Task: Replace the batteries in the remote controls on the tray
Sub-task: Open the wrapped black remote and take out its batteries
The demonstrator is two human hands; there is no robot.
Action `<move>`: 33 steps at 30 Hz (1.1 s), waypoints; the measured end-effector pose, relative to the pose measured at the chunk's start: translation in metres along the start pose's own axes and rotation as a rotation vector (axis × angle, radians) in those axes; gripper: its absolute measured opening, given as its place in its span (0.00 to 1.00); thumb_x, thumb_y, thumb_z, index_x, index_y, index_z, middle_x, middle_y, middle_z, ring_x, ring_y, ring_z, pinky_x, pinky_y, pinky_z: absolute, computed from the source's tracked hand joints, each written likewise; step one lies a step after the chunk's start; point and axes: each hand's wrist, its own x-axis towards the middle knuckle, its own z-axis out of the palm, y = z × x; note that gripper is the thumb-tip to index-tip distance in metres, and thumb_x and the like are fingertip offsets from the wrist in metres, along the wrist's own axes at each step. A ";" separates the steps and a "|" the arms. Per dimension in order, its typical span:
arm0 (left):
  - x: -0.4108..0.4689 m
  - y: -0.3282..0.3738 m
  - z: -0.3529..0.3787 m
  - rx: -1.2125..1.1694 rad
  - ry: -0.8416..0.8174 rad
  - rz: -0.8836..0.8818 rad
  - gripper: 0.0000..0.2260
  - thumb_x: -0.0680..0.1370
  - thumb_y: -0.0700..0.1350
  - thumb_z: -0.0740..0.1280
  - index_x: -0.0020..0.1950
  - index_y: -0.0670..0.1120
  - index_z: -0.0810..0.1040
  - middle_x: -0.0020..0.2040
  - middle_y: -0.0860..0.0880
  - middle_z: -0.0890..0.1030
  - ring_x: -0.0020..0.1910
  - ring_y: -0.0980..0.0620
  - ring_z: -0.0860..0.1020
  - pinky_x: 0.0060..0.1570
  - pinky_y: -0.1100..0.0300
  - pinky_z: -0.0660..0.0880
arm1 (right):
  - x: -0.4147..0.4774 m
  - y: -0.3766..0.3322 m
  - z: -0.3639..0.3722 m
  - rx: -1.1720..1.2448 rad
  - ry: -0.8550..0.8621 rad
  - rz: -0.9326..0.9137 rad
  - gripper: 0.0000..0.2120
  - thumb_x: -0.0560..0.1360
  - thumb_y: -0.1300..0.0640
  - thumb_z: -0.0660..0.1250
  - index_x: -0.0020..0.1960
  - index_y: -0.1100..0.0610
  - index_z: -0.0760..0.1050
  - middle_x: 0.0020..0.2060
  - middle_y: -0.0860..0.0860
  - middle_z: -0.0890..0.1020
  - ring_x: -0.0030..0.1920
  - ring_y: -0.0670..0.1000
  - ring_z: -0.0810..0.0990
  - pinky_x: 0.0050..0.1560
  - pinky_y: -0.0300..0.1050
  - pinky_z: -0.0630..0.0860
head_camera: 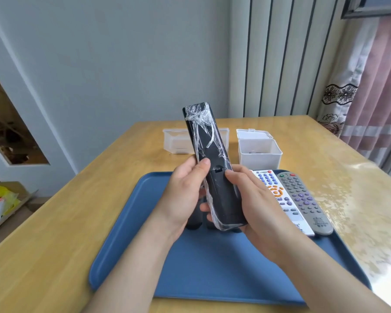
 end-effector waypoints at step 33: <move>-0.005 -0.021 0.018 0.673 0.084 0.404 0.05 0.68 0.54 0.71 0.42 0.56 0.80 0.60 0.58 0.73 0.62 0.58 0.69 0.63 0.61 0.69 | 0.009 -0.011 -0.021 0.426 -0.115 0.155 0.18 0.76 0.52 0.55 0.54 0.60 0.78 0.47 0.59 0.82 0.46 0.58 0.82 0.49 0.52 0.75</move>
